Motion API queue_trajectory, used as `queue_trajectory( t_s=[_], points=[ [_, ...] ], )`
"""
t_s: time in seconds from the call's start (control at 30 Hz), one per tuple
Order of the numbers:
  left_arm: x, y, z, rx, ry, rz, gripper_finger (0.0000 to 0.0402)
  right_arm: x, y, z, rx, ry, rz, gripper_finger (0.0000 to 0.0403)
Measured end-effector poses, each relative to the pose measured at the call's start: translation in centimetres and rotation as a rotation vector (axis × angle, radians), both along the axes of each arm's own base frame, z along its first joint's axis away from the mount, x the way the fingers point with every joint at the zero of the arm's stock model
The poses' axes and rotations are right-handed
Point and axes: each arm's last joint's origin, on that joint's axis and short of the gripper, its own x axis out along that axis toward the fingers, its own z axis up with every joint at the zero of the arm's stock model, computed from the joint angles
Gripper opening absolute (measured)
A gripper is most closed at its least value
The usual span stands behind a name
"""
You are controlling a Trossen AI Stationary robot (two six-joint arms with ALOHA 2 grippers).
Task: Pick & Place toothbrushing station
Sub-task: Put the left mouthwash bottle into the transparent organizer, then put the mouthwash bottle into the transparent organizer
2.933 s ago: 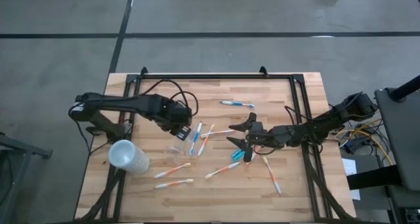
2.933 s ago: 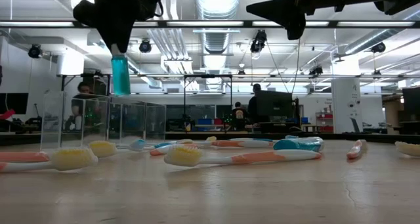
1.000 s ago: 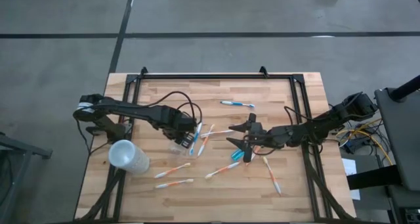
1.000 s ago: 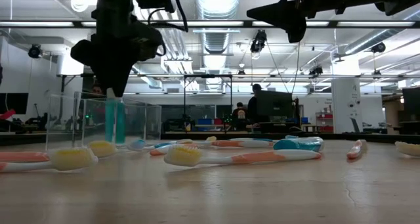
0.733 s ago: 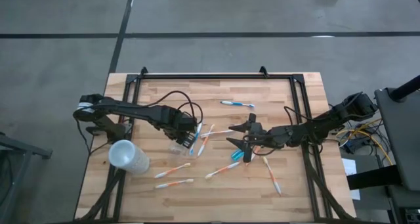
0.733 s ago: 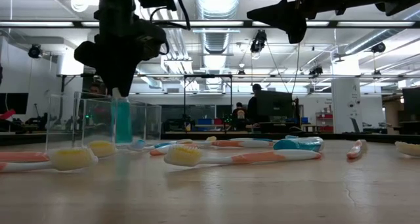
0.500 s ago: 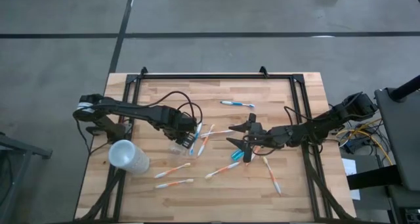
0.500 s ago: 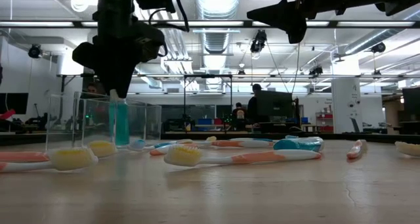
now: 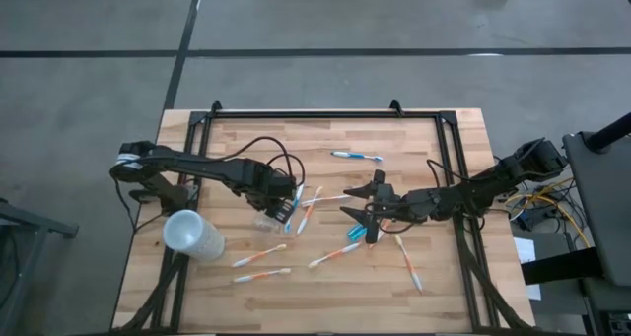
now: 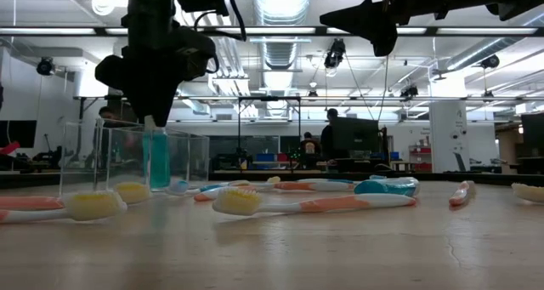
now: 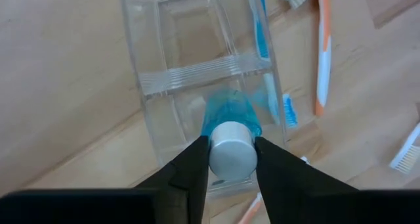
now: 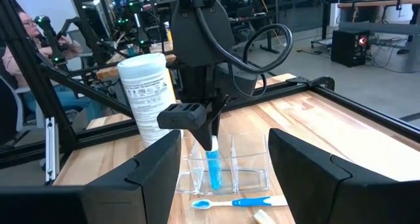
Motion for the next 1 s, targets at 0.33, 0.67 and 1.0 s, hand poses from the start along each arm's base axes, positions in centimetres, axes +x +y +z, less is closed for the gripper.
queue_trajectory(
  t_s=[0.33,0.67,1.0],
  points=[
    [0.0,-0.1,0.0,-0.048,-0.001,-0.006,0.0166,0.0,0.0,-0.2,-0.004,0.021,0.000,0.0224],
    [-0.1,-0.3,0.6,-0.108,-0.037,-0.012,0.0167,0.0,0.0,-0.3,-0.005,0.025,-0.001,0.0224],
    [0.2,-0.2,2.5,-0.081,-0.111,-0.055,0.0167,0.0,0.0,-0.3,-0.007,0.025,0.000,0.0224]
  ],
)
